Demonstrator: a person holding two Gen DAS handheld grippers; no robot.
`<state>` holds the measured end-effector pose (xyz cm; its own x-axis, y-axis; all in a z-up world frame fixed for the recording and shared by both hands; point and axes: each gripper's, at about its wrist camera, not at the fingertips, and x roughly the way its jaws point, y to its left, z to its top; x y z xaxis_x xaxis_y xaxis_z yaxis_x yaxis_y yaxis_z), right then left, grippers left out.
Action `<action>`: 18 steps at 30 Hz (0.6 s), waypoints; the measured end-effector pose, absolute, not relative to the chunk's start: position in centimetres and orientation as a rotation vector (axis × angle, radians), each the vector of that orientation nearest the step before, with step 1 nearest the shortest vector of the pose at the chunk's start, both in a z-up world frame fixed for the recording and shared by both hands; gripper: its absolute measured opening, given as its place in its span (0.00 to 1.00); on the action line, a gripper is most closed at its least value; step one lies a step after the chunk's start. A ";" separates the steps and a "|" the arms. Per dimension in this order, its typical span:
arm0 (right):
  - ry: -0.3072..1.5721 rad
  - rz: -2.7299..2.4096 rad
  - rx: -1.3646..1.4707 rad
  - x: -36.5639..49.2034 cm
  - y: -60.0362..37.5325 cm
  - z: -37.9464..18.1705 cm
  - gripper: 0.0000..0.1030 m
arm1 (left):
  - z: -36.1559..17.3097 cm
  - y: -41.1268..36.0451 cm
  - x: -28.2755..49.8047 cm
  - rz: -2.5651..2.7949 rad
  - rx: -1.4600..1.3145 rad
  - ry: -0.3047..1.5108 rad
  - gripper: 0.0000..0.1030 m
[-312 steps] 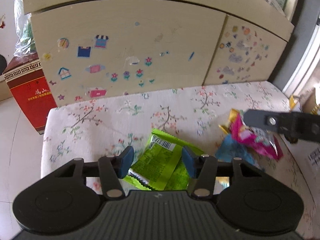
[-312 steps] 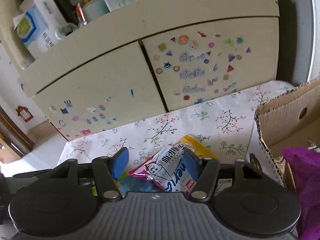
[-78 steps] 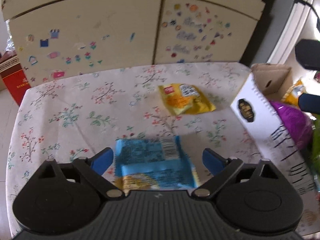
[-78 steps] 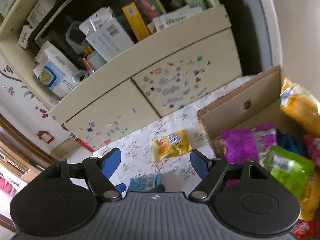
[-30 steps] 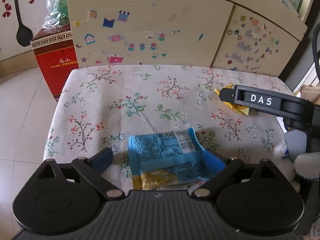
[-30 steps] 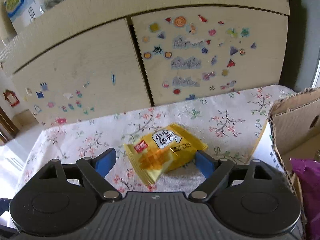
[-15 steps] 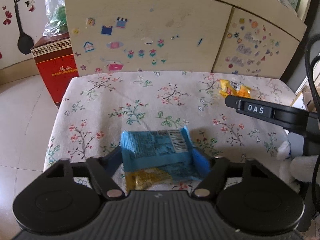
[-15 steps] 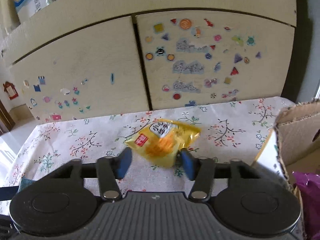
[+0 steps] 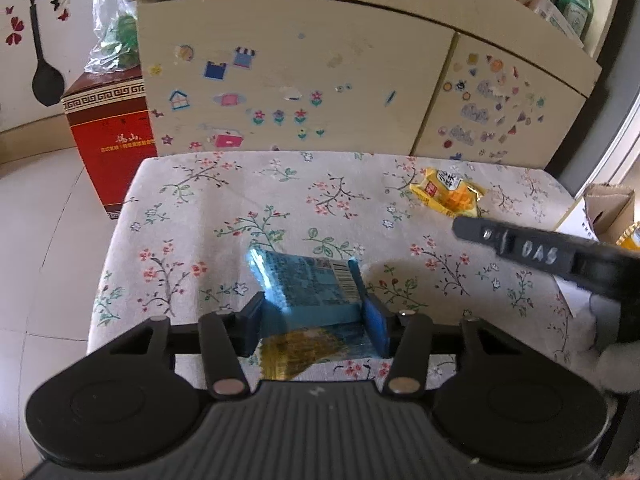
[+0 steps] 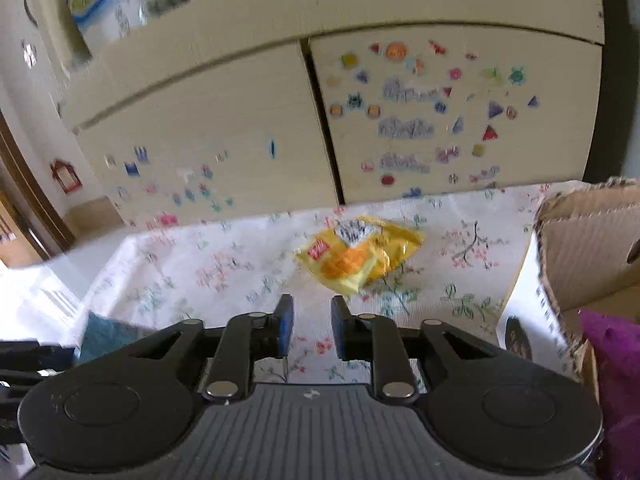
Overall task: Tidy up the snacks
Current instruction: 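Grasp the light-blue packet with the left tool while the right tool grasps the yellow waffle packet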
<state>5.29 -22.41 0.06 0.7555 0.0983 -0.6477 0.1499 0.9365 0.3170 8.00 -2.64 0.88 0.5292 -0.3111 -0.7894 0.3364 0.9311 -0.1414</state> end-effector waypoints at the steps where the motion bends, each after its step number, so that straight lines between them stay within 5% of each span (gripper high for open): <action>1: 0.707 -0.045 0.373 5.5 -22.6 0.2 0.61 | 1.0 -2.4 8.1 -0.388 0.020 0.939 0.49; 2: 0.690 -0.060 0.395 5.7 -22.9 0.3 0.71 | 1.0 -2.2 8.1 -0.387 0.010 0.941 0.49; 11: 0.718 -0.169 0.457 9.4 -22.8 -1.1 0.91 | 0.9 -2.4 8.8 -0.388 0.005 0.947 0.48; 18: 0.725 -0.218 0.406 11.4 -23.4 -2.3 0.92 | 0.9 -3.4 8.6 -0.418 0.024 0.914 0.73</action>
